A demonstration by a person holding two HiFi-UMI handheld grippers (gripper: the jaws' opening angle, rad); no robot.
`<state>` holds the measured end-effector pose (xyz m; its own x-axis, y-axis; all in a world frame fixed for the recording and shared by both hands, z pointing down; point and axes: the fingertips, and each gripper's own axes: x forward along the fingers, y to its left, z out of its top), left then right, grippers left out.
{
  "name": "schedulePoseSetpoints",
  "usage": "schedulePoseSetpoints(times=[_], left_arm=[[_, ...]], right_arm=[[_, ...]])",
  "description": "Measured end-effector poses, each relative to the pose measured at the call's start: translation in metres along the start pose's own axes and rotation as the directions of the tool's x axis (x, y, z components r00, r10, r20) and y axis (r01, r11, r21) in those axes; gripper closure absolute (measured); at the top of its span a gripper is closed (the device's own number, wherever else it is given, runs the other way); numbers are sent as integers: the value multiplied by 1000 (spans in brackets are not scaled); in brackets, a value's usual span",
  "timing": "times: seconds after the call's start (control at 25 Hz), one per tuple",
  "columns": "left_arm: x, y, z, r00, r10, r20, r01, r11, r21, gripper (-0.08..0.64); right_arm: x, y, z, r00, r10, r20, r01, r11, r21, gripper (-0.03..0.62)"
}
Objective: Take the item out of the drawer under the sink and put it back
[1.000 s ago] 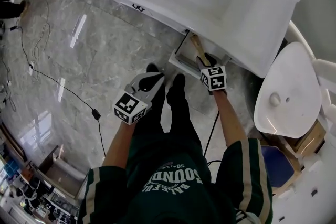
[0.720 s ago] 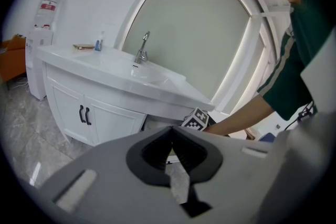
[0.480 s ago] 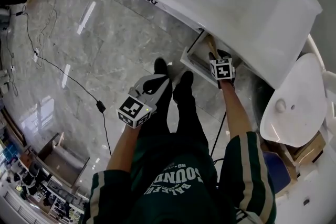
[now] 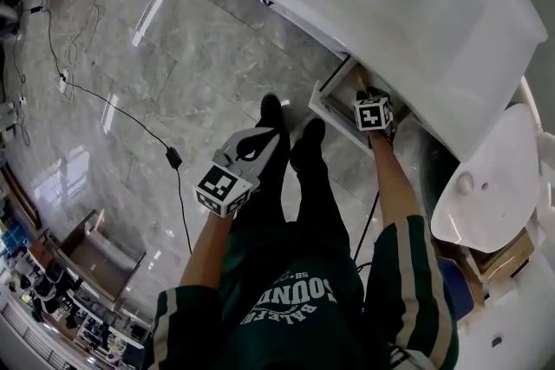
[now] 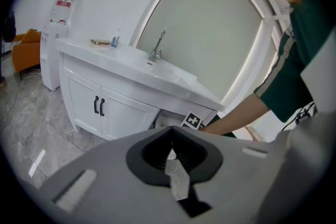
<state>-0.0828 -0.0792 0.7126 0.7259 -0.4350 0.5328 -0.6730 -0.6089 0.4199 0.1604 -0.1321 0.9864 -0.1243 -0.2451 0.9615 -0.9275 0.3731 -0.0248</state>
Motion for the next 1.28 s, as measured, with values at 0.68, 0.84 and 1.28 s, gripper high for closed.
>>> schedulePoseSetpoints(times=[0.68,0.84,1.28], left_arm=[[-3,0,23,1000,-4,19,4,1000,11,509],[-4,-9,30,999,-27,31,26,999,19,509],[-9,-25,58,997,-58,47,56,998,39,509]], right_arm=[[-21,-3,-4,999,-10,-51,11,1000,26,545],[-38,4,-6,998,7,-57,-8,1000,-11,545],[-105,21,5,1000,0,4,1,986,-168,546]])
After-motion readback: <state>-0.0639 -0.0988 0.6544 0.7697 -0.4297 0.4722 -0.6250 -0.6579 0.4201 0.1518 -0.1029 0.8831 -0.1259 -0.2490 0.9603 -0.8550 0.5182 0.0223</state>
